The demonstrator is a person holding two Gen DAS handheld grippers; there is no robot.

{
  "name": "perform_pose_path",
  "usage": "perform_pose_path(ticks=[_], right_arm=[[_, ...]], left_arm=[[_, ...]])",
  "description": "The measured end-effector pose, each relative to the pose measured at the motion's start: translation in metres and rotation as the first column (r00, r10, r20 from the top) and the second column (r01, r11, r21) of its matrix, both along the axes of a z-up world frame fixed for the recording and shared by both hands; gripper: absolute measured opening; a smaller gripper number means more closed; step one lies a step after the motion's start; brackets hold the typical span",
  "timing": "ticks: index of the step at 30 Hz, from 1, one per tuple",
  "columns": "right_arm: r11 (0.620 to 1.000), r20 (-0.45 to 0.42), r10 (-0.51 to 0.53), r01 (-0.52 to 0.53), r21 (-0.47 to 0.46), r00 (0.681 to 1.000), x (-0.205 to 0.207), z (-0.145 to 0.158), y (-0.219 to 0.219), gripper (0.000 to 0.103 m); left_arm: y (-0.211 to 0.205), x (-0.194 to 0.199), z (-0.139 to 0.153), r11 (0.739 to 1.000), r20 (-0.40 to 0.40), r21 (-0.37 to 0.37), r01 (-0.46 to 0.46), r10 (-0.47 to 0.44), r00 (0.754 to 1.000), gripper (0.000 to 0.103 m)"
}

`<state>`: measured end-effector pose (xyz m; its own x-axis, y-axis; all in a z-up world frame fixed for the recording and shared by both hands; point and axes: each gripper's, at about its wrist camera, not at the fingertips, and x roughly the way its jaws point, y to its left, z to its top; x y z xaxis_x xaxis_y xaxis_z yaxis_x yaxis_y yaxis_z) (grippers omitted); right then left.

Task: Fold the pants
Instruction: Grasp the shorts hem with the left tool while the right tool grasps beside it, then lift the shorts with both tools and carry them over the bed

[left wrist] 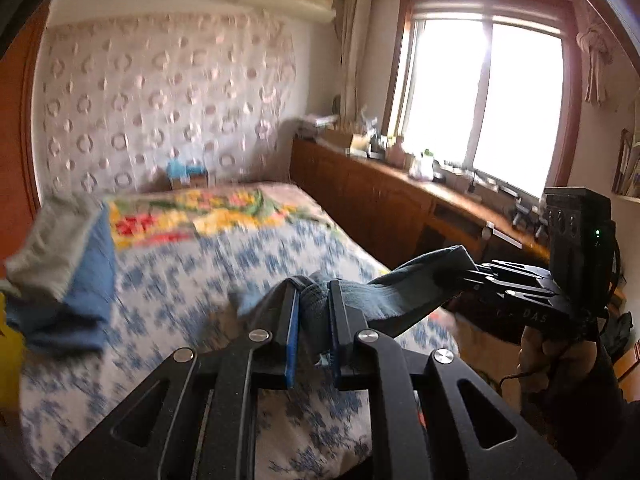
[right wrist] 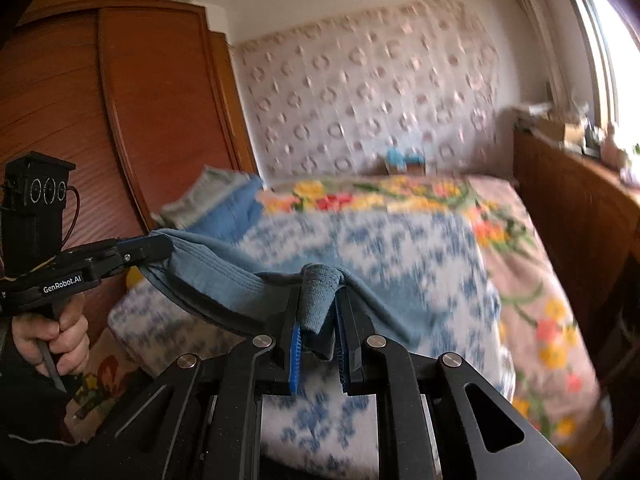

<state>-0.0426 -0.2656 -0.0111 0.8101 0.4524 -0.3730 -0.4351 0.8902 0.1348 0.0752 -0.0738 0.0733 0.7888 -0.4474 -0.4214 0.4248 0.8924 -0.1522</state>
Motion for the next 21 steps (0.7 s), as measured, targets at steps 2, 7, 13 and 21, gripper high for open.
perform_pose_path(ticks=[2, 7, 13, 21], right_arm=[[1.0, 0.046, 0.015, -0.015, -0.002, 0.999, -0.004, 0.019, 0.006, 0.014], [0.999, 0.151, 0.048, -0.046, -0.017, 0.987, -0.019, 0.058, 0.018, 0.014], [0.997, 0.186, 0.075, -0.068, -0.043, 0.98, -0.012, 0.074, 0.034, 0.014], [0.994, 0.121, 0.089, -0.081, -0.069, 0.989, 0.052, 0.067, 0.044, 0.014]], left_arm=[[0.006, -0.004, 0.014, 1.0, 0.036, -0.006, -0.007, 0.008, 0.999, 0.013], [0.025, -0.014, 0.052, 0.999, 0.124, -0.021, -0.036, 0.038, 0.992, 0.013], [0.041, -0.007, 0.057, 0.997, 0.148, -0.013, -0.077, 0.079, 0.986, 0.013], [0.059, 0.045, 0.029, 0.993, 0.076, 0.01, -0.119, 0.118, 0.99, 0.013]])
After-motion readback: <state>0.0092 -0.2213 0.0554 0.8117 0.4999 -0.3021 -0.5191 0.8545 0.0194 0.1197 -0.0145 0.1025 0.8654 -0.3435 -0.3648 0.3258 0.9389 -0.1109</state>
